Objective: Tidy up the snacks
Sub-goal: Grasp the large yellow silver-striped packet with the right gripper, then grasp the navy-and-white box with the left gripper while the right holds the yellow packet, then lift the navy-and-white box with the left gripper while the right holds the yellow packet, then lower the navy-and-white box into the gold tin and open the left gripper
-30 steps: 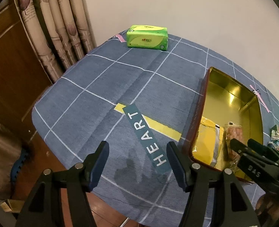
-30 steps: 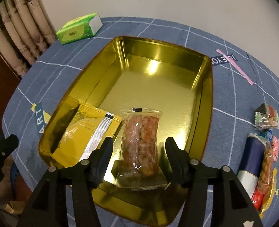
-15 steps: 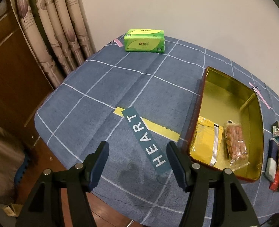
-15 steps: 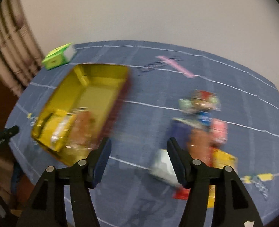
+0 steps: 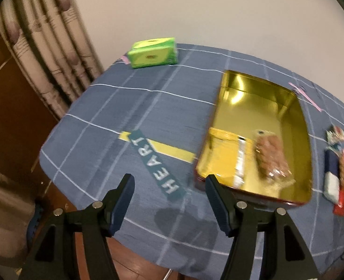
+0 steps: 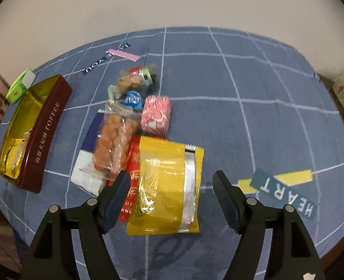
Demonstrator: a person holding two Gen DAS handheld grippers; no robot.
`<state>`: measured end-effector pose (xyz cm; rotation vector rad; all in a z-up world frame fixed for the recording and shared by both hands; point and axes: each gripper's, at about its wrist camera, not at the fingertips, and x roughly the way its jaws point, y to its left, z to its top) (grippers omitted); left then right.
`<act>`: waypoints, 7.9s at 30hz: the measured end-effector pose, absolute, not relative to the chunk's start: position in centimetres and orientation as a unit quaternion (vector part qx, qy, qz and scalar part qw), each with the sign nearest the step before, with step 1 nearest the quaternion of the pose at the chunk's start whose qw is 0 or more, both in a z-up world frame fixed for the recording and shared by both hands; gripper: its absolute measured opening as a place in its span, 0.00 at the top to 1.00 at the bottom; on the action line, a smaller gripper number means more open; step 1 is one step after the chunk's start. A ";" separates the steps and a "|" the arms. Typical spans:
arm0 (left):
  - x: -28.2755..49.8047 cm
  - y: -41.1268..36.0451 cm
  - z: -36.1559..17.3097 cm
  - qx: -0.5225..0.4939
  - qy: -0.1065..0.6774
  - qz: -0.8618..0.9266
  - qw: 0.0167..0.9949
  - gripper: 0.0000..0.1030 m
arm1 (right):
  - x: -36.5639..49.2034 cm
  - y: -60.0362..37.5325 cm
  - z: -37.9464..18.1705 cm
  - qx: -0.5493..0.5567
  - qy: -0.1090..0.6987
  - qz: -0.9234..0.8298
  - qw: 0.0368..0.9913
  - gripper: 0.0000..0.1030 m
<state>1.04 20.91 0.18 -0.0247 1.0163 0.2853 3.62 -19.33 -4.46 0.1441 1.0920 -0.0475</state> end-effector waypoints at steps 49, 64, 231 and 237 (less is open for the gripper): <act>7.0 -7.0 -6.8 0.107 0.567 -0.198 0.792 0.38 | 4.3 -26.8 -7.3 0.084 0.501 -0.025 0.861 0.47; 8.7 -7.5 -7.8 0.083 0.575 -0.192 0.791 0.37 | 4.1 -27.0 -7.4 0.089 0.496 -0.021 0.863 0.47; 10.1 16.3 -2.7 0.077 0.579 -0.003 0.812 0.44 | 4.4 -25.2 -7.8 0.033 0.516 -0.054 0.854 0.47; 9.4 16.5 -1.8 0.066 0.567 -0.007 0.821 0.41 | 4.5 -25.1 -7.7 0.032 0.516 -0.054 0.854 0.47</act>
